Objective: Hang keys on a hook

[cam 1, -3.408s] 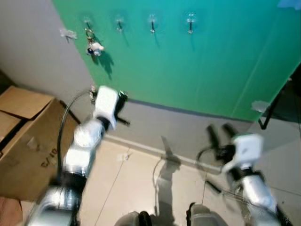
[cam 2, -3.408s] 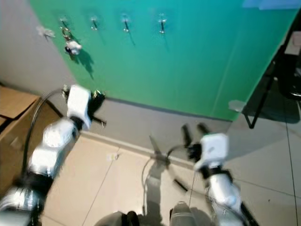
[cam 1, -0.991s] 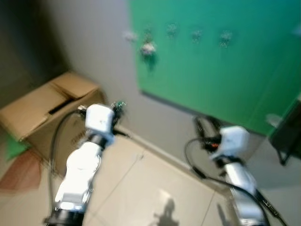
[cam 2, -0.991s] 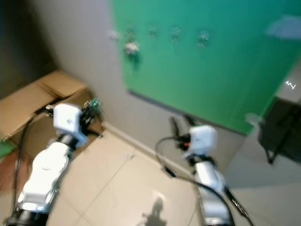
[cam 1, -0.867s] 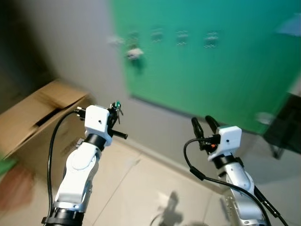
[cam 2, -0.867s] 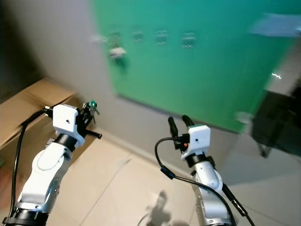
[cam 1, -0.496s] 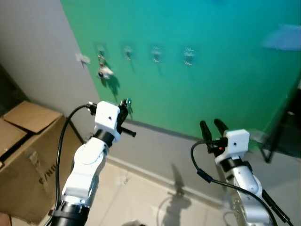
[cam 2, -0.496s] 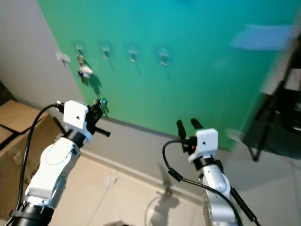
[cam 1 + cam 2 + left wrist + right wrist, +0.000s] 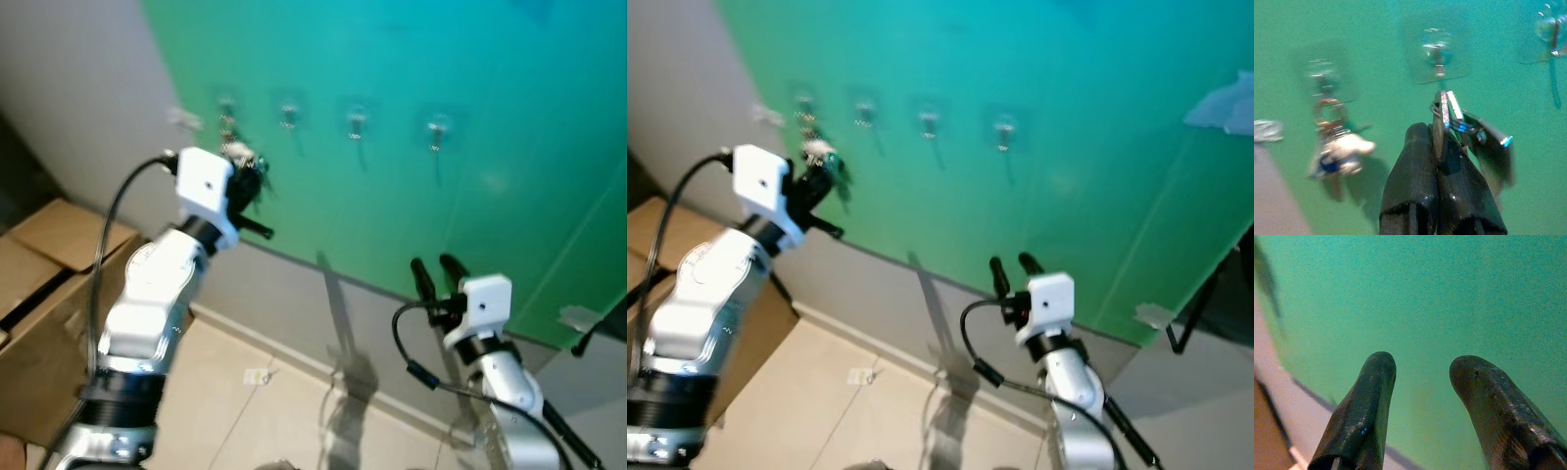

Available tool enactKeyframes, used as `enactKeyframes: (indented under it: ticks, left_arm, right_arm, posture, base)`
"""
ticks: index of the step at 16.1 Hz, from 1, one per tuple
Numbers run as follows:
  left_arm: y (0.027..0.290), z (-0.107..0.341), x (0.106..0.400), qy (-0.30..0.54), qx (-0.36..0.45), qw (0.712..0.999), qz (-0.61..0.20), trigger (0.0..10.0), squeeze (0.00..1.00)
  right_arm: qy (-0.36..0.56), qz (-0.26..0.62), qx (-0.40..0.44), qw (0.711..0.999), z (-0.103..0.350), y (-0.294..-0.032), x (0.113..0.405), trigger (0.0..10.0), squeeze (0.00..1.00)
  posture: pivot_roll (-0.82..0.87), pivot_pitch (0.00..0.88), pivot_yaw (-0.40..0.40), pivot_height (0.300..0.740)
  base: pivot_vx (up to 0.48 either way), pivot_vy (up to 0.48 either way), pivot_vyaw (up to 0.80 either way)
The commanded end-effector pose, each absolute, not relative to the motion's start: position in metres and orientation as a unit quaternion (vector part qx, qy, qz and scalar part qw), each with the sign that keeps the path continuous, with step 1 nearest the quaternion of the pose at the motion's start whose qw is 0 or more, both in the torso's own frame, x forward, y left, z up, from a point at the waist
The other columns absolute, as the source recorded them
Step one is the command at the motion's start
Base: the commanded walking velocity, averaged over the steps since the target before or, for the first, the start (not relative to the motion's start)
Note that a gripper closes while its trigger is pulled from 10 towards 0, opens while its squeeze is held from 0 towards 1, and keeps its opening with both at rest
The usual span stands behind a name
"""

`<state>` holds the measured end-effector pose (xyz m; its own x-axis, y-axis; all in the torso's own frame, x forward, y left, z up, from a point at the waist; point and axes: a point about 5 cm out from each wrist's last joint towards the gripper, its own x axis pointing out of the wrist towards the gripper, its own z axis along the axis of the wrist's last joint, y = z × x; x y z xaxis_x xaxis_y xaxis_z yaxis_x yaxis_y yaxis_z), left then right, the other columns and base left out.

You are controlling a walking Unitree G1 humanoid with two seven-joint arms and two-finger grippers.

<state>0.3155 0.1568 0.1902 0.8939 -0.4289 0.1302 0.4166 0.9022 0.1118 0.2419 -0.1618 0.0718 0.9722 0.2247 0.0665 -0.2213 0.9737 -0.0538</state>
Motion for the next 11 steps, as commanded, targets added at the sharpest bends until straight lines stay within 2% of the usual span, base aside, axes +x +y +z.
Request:
enactKeyframes:
  ticks: [1,4,11]
  left_arm:
    - [0.16,0.202,0.324,-0.077,0.023,0.971,-0.225,10.0,0.0]
    - [0.17,0.217,0.34,-0.074,-0.023,0.972,-0.221,10.0,0.0]
    - [0.178,0.212,0.37,-0.025,-0.098,0.968,-0.231,10.0,0.0]
  right_arm:
    - [-0.042,0.12,-0.022,0.992,0.075,-0.158,0.241,10.0,0.0]
    - [-0.039,0.121,-0.022,0.992,0.074,-0.158,0.24,10.0,0.0]
    - [-0.04,0.121,-0.021,0.992,0.074,-0.157,0.234,10.0,0.0]
  posture:
    - [-0.16,0.0,0.111,0.732]
    - [-0.17,0.0,0.117,0.732]
    - [-0.19,0.0,0.127,0.732]
  base:
    - [0.0,0.0,0.0]
    - [0.0,0.0,0.0]
    - [0.0,0.0,0.0]
